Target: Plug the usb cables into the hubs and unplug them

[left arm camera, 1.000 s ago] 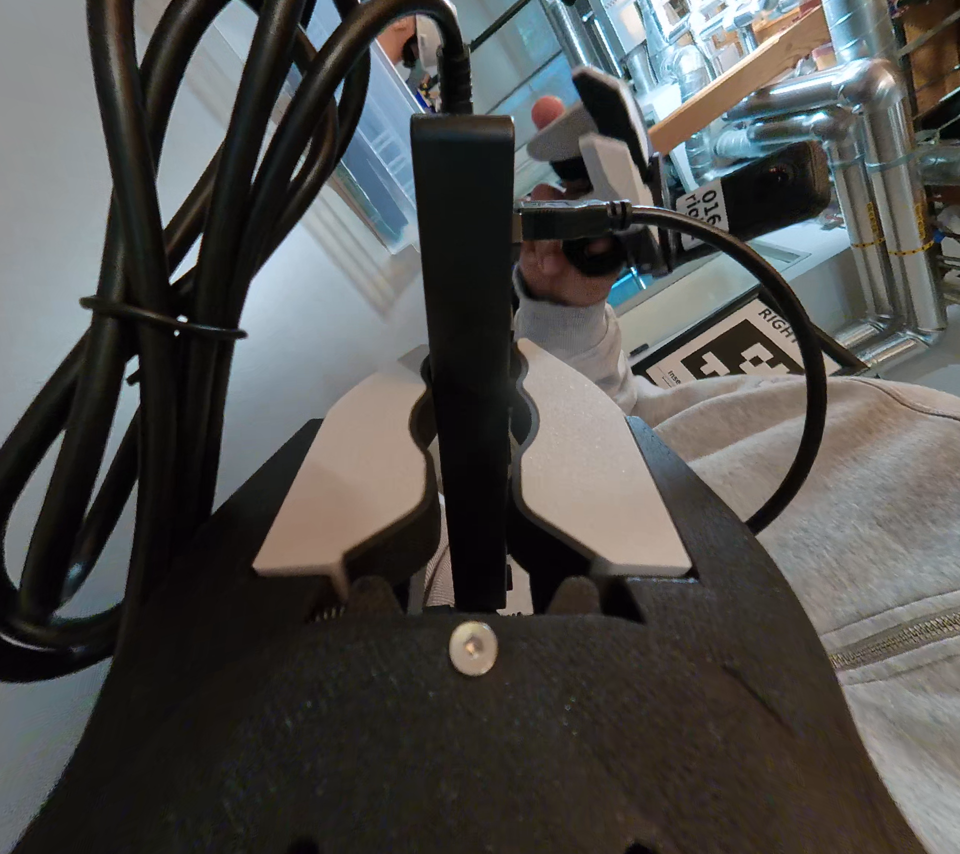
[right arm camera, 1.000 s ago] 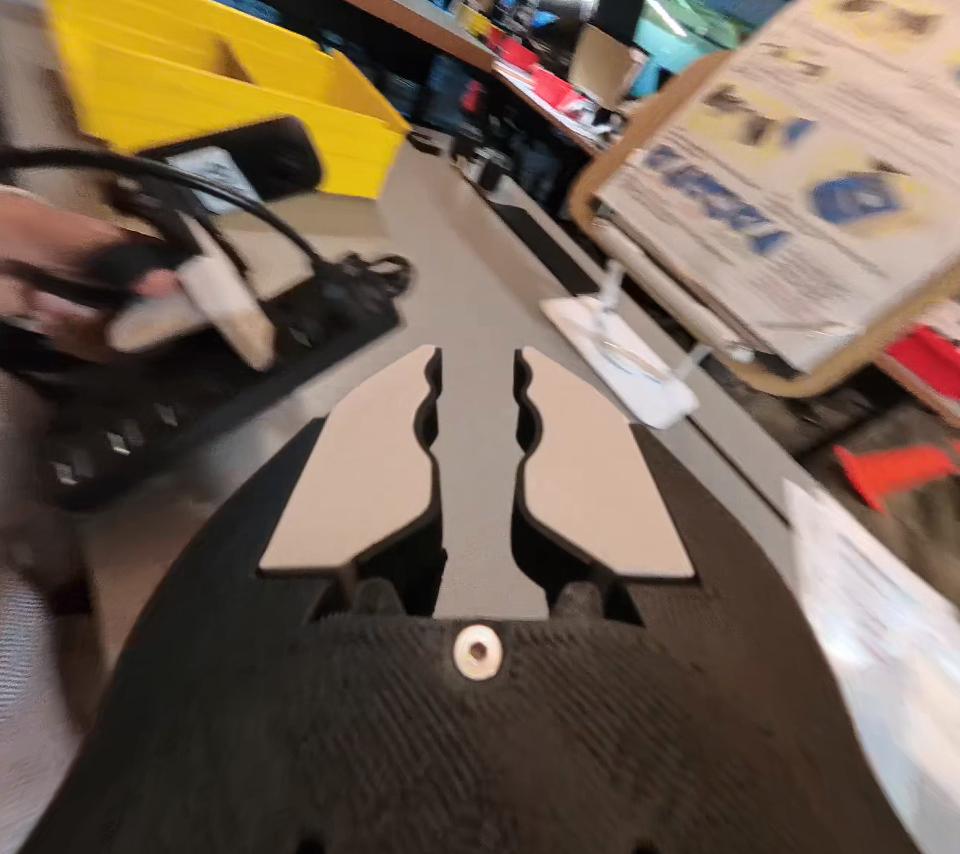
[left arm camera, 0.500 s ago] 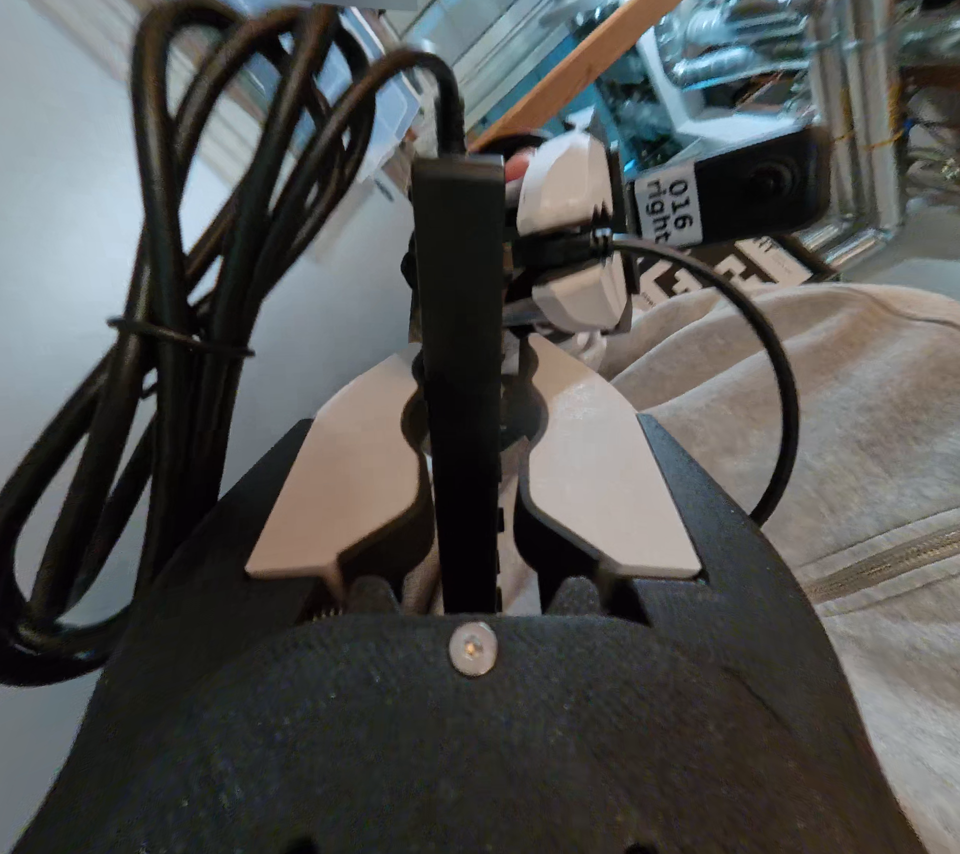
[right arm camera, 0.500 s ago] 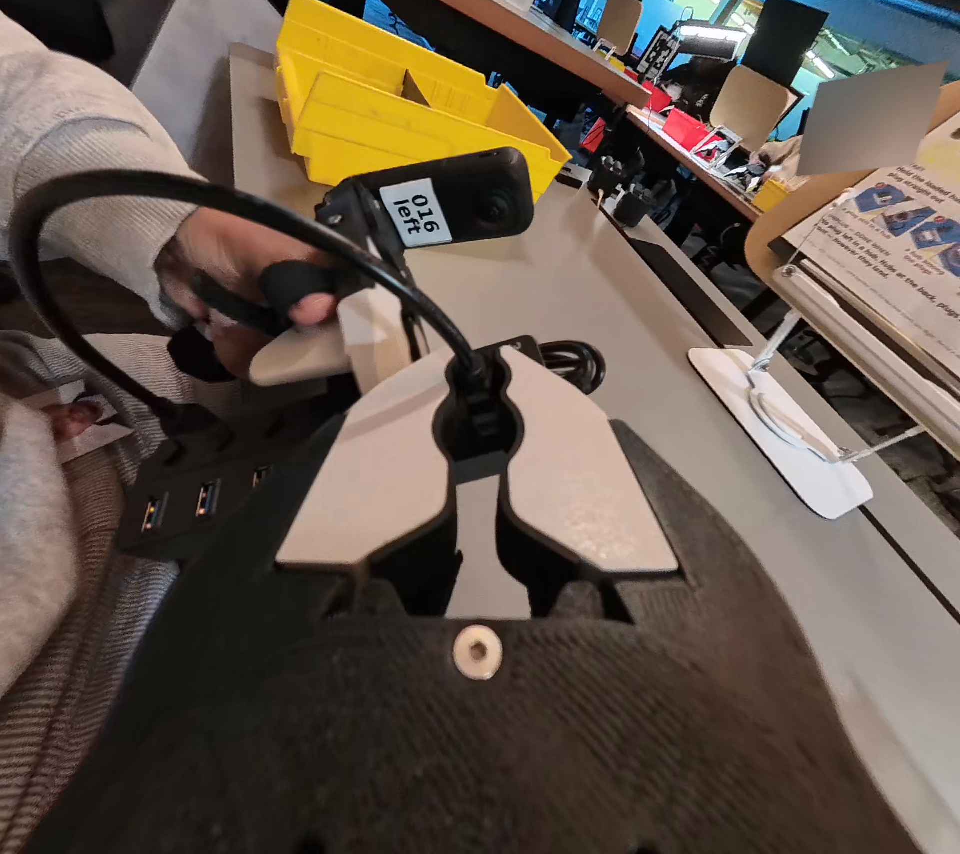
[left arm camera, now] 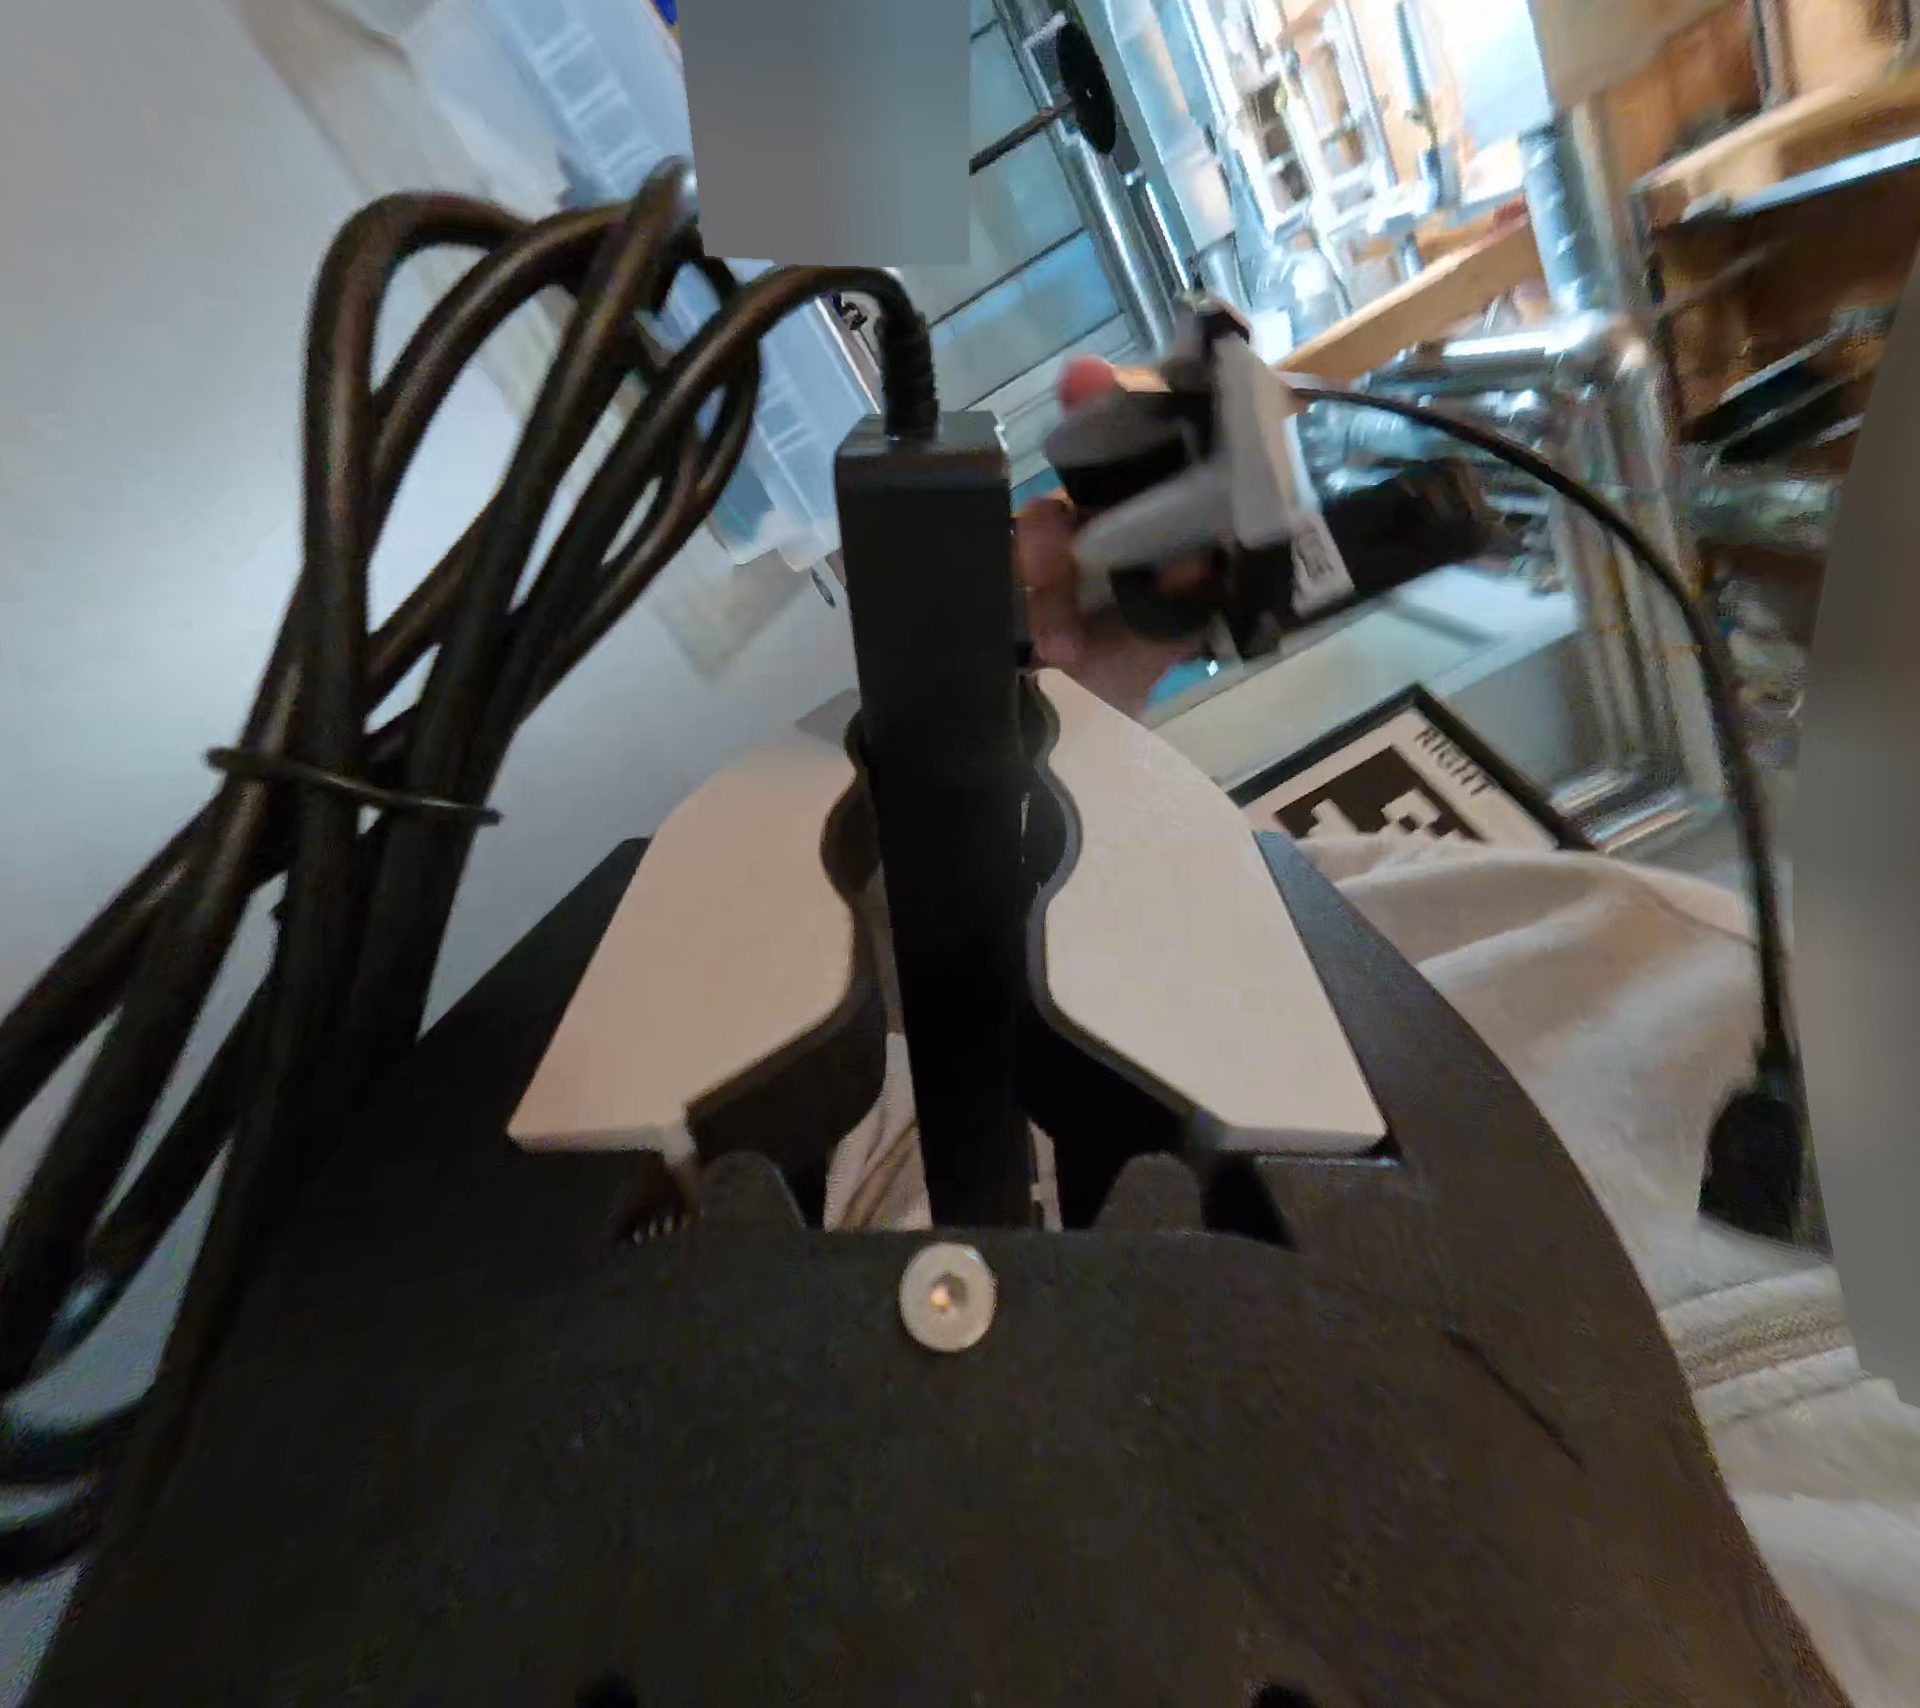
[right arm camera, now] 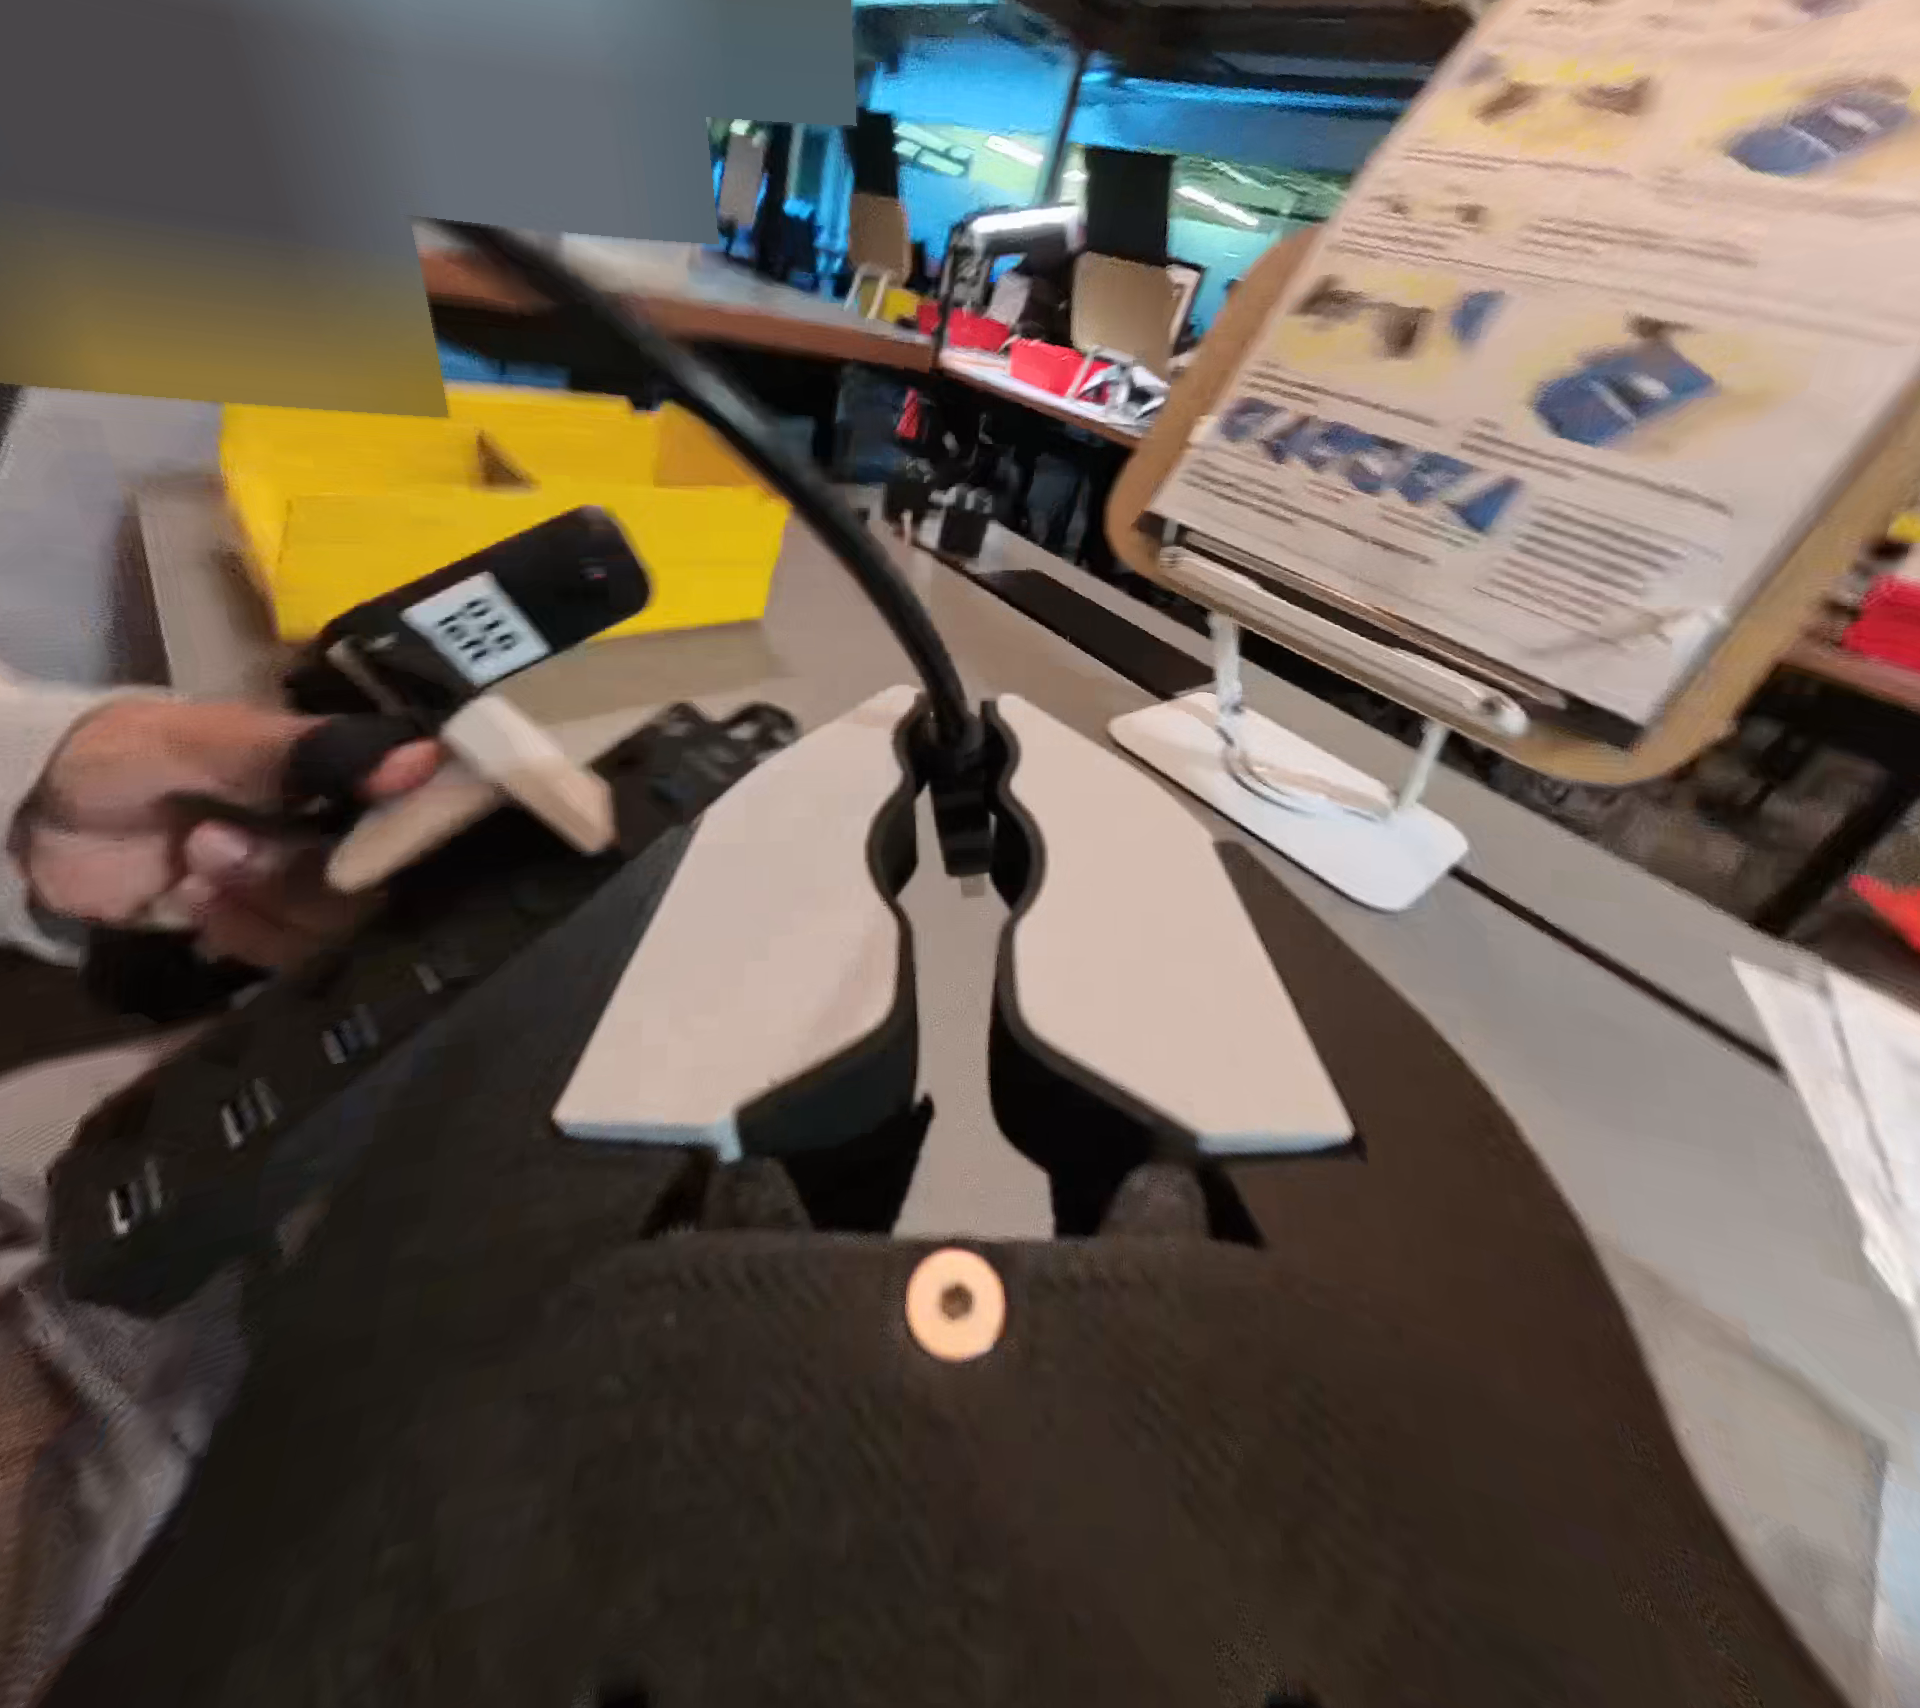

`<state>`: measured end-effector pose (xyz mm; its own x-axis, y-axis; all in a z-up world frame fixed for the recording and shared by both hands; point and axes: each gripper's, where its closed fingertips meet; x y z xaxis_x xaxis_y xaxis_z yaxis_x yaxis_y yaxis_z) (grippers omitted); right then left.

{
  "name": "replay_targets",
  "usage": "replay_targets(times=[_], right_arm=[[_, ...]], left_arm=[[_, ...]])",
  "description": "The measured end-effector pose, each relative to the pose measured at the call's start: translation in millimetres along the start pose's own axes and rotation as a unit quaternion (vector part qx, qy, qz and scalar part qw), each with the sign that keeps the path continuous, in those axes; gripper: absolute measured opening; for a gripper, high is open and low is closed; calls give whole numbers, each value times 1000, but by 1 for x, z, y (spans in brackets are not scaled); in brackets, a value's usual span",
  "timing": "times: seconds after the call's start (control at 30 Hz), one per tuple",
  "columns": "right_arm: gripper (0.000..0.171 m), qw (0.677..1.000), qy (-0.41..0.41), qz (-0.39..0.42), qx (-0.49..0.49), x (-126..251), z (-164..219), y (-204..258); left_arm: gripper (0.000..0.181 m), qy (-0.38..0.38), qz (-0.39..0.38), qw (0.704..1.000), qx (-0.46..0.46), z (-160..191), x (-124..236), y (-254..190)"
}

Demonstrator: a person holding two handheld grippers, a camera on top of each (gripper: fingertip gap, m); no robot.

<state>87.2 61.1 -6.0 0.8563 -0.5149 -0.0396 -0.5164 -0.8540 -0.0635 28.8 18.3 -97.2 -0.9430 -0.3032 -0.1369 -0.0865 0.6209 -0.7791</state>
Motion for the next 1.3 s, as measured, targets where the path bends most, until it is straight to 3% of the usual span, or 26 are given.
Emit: replay_targets(times=[0.1, 0.17, 0.27, 0.37, 0.43, 0.53, 0.57, 0.73, 0.87, 1.03, 1.17, 1.23, 1.3], right_arm=[[10, 994, -53, 84, -55, 36, -40, -70], [10, 978, -46, 190, -71, 67, -57, -130], [11, 922, -16, 381, -66, 138, -56, -217], [12, 865, 32, 491, -99, 204, -22, -274], [22, 839, 89, 518, -146, 228, 20, -297], [92, 799, 243, 511, -202, 244, 98, -305], [101, 783, 277, 522, -196, 251, 111, -306], [94, 755, 312, 576, -16, 259, 71, -305], [82, 789, 304, 531, 56, 230, 36, -268], [38, 892, 284, 342, 85, 161, 26, -168], [35, 967, 219, 126, -25, 99, 44, -50], [33, 973, 198, 47, -108, 78, 59, 0], [57, 963, 189, -13, -192, 64, 74, 38]], left_arm=[[26, 26, -16, 997, -73, 4, -2, -9], [26, 23, 6, 998, -58, 7, -5, -13], [25, 20, 29, 999, -30, 11, -9, -15], [25, 31, 34, 998, -42, 17, -13, -18], [25, 35, 38, 997, -53, 18, -14, -22], [25, 39, 39, 997, -61, 20, -16, -23], [26, 40, 38, 997, -60, 20, -17, -22], [26, 47, 38, 997, -56, 22, -22, -20], [26, 61, 48, 995, -58, 24, -32, -20], [26, 73, 69, 993, -61, 22, -51, -20], [25, 69, 87, 991, -68, 16, -67, -22], [25, 60, 93, 991, -73, 10, -73, -23], [25, 55, 95, 991, -78, 7, -78, -22]])
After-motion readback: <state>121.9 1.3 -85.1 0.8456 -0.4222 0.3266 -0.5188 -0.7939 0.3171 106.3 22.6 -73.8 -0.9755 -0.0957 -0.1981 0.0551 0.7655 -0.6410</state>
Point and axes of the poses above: each gripper's, where its closed fingertips meet, x back along the fingers, z out of its underside, y = z × x across the jaws, and after that the axes turned 9 degrees about -x, right-handed
